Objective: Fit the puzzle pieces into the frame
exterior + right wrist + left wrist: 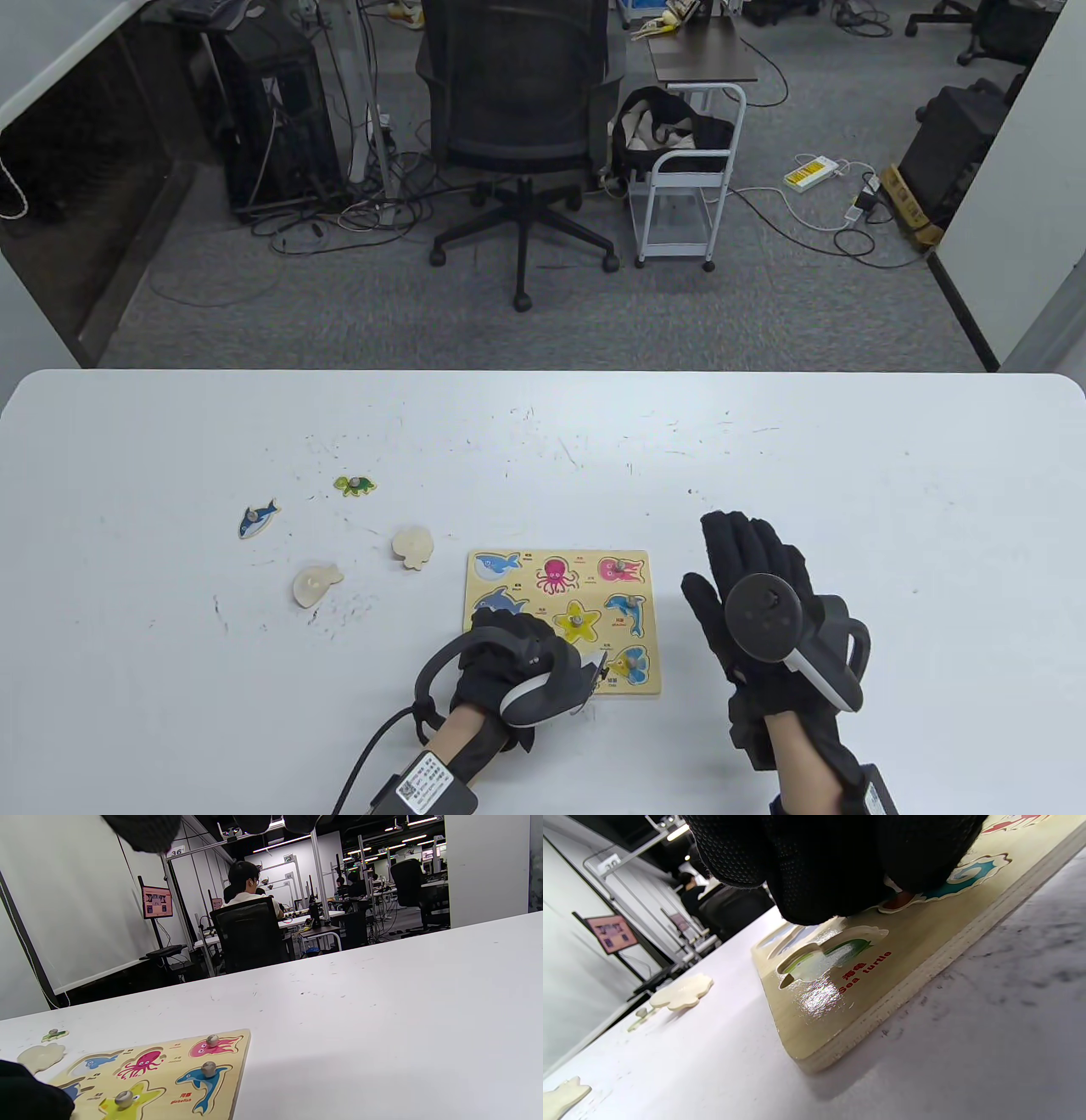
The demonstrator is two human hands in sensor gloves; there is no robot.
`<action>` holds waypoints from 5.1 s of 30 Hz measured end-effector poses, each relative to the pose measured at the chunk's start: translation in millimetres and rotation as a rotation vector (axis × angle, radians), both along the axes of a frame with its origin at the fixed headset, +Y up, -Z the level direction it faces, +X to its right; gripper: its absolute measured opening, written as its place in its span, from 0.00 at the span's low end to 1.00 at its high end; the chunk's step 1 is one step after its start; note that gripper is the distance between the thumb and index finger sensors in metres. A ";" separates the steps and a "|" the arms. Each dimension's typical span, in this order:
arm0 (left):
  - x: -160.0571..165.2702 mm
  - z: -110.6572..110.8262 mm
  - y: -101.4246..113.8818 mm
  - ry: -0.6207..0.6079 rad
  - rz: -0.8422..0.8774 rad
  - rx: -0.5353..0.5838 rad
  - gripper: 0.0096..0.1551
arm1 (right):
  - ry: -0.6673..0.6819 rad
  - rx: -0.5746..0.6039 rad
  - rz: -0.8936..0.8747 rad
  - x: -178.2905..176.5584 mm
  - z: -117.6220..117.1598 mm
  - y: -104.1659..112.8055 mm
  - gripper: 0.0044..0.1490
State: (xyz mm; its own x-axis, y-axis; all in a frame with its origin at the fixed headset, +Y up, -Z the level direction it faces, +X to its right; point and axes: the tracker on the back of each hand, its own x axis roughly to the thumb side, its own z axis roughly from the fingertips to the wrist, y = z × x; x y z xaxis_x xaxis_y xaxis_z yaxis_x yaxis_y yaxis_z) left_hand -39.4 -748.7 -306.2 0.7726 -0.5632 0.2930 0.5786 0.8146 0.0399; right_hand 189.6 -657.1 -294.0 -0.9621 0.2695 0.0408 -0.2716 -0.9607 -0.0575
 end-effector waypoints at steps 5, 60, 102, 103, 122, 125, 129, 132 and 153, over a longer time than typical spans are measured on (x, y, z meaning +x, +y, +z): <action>-11.7 -5.4 13.8 0.037 0.115 -0.069 0.33 | 0.000 0.004 -0.008 1.3 0.3 0.7 0.47; -136.5 -138.8 -10.9 0.609 0.317 -0.102 0.35 | -0.032 -0.027 -0.040 10.6 -2.1 1.4 0.45; -58.0 23.4 99.8 -0.400 1.373 -0.064 0.22 | 0.525 -0.492 -0.984 -28.4 -15.6 -38.2 0.41; -57.6 23.8 99.1 -0.418 1.375 -0.064 0.22 | 0.540 -0.523 -1.012 -29.2 -16.4 -40.5 0.41; -45.3 29.6 94.6 -0.501 1.272 -0.068 0.29 | 0.689 -0.784 -1.403 -40.4 -27.6 -71.6 0.32; -45.3 30.9 96.4 -0.500 1.239 -0.049 0.33 | 0.692 -0.768 -1.399 -39.4 -27.4 -69.8 0.31; -48.7 29.3 98.7 -0.443 1.164 -0.005 0.40 | 0.660 -0.720 -1.385 -35.7 -26.9 -67.1 0.30; -55.3 26.9 100.4 -0.381 1.145 0.034 0.42 | 0.569 -0.618 -1.309 -30.2 -25.2 -61.2 0.29; -30.3 51.8 104.8 -0.199 0.814 0.438 0.30 | 0.423 -0.291 -0.957 -45.9 -4.3 -38.2 0.33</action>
